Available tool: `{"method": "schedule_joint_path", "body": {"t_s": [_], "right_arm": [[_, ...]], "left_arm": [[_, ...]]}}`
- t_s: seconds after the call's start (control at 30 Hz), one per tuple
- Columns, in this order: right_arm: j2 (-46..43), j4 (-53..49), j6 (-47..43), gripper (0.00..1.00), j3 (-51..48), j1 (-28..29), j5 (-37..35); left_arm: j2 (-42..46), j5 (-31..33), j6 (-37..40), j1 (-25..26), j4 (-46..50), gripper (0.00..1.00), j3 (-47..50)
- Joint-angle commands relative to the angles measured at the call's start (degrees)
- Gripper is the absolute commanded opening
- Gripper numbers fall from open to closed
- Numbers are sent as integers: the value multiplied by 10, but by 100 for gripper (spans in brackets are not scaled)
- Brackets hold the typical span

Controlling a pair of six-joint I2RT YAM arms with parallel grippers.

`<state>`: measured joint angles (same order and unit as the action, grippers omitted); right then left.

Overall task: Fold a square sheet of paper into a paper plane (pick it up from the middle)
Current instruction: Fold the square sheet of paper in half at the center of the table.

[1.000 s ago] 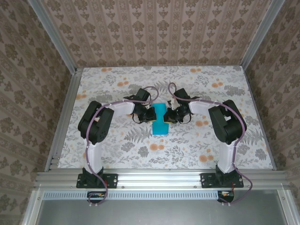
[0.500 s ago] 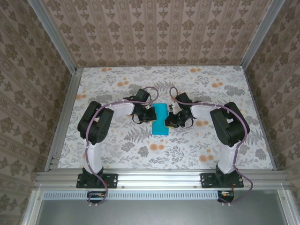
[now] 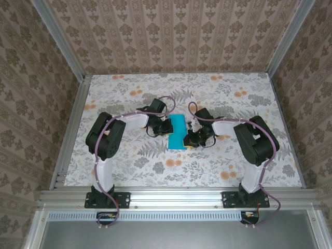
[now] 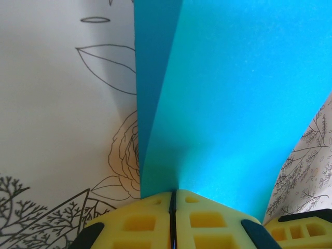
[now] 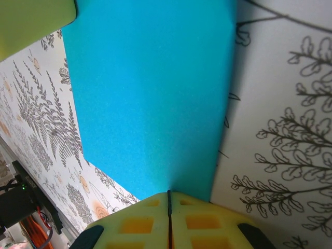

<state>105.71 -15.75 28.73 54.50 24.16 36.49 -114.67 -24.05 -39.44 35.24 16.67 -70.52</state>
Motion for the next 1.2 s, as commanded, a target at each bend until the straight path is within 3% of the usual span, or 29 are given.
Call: {"method": "schedule_joint_path", "body": {"t_s": [0.0,0.33,0.6,0.97,1.17], "right_arm": [[-26,-18,9,9,-17,6,5],[-18,-1,23,9,-44,12,-9],[-57,1,23,13,46,6,-46],[95,27,45,12,202,-9,-69],[126,37,55,12,207,-25,-89]], "left_arm": [[-56,84,1,4,65,10,38],[-56,78,3,5,60,10,46],[-44,75,15,5,69,10,46],[-47,71,21,5,78,9,34],[-49,70,22,5,83,9,33]]}}
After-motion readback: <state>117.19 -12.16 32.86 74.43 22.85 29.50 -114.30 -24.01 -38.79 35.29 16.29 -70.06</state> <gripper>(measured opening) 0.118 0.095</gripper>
